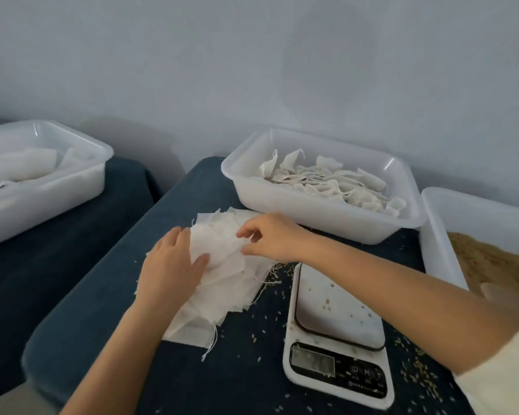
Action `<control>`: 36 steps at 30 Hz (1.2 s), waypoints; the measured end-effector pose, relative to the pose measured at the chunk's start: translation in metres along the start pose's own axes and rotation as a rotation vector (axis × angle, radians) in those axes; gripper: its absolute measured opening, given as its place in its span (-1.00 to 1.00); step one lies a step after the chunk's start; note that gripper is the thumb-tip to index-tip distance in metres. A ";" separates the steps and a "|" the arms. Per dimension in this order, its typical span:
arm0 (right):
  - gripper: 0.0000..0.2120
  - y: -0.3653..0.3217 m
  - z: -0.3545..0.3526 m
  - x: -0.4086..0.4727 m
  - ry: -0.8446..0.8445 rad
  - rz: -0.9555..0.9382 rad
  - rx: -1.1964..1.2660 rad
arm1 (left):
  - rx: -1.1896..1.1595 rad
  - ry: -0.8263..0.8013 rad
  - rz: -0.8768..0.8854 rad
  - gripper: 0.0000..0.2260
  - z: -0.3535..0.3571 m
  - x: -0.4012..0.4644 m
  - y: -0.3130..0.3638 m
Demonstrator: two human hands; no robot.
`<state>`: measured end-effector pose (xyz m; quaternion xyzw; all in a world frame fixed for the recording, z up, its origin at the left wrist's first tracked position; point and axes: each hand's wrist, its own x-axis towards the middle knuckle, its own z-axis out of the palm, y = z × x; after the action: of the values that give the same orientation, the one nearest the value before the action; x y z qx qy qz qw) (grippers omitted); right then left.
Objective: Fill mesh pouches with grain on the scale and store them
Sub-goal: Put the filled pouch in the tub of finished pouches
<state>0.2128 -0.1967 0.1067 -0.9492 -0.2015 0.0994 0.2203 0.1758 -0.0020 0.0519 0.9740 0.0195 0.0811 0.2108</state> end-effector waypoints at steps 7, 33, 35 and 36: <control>-0.61 -0.020 0.029 0.013 0.008 -0.024 -0.063 | 0.057 -0.064 0.145 -0.70 0.005 -0.007 -0.018; -0.51 -0.070 -0.015 -0.070 0.210 -0.046 0.478 | -1.170 -0.034 0.020 -0.79 -0.080 -0.053 -0.001; -0.38 -0.078 -0.011 -0.094 0.200 -0.038 0.735 | -1.292 -0.117 0.030 -0.72 -0.087 -0.060 0.012; -0.32 -0.079 -0.006 -0.106 0.189 -0.008 0.834 | -1.361 -0.163 0.022 -0.72 -0.087 -0.064 0.019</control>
<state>0.0928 -0.1793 0.1589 -0.7830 -0.1265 0.0842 0.6032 0.0987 0.0117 0.1281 0.6277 -0.0619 0.0039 0.7760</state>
